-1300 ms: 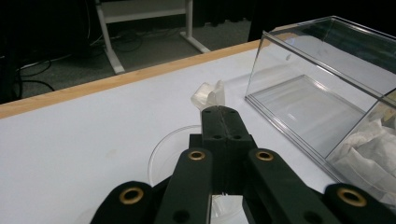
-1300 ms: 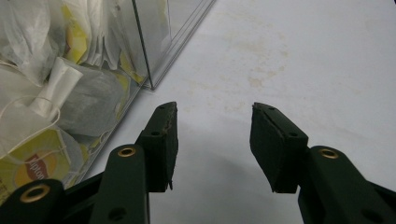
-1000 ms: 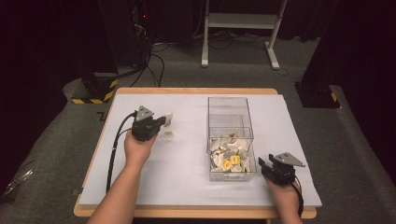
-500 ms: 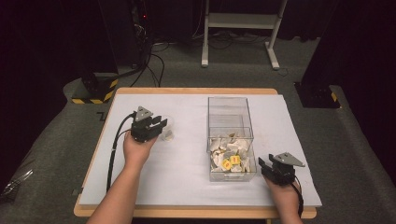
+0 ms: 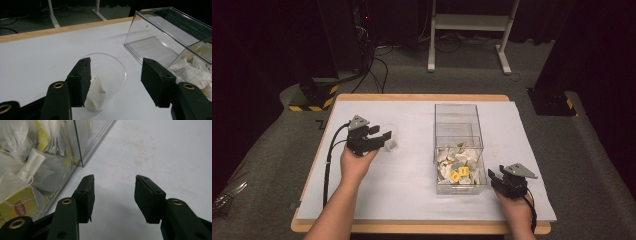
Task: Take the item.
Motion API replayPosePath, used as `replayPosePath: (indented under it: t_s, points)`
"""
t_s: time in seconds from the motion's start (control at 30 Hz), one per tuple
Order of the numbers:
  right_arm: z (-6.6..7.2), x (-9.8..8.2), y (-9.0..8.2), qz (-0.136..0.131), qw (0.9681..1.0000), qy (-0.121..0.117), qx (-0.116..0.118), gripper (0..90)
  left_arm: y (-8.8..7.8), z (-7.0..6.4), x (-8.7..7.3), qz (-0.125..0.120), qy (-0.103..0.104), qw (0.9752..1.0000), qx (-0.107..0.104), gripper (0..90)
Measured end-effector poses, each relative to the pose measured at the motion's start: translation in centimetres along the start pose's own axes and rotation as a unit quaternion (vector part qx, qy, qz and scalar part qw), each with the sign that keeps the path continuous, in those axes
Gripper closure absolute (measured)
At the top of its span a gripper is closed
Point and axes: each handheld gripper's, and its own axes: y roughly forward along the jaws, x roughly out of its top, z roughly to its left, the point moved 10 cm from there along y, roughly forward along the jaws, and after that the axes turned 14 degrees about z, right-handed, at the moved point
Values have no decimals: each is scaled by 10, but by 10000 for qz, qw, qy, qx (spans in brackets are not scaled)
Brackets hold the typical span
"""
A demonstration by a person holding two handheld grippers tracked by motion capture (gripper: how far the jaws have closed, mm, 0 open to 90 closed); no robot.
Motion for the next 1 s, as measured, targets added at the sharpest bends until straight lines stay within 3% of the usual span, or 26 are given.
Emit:
replayPosePath:
  t_s: [0.23,0.67,1.0]
  points:
    - [0,0,0,-11,10000,-5,-15,508,-2,2,-8,21,-73,9997,-238,326]
    - [1,0,0,11,10000,4,-35,507,-5,19,-34,218,-102,9997,48,230]
    - [0,0,0,1,10000,-39,-60,507,-9,22,-54,253,-155,9996,-15,225]
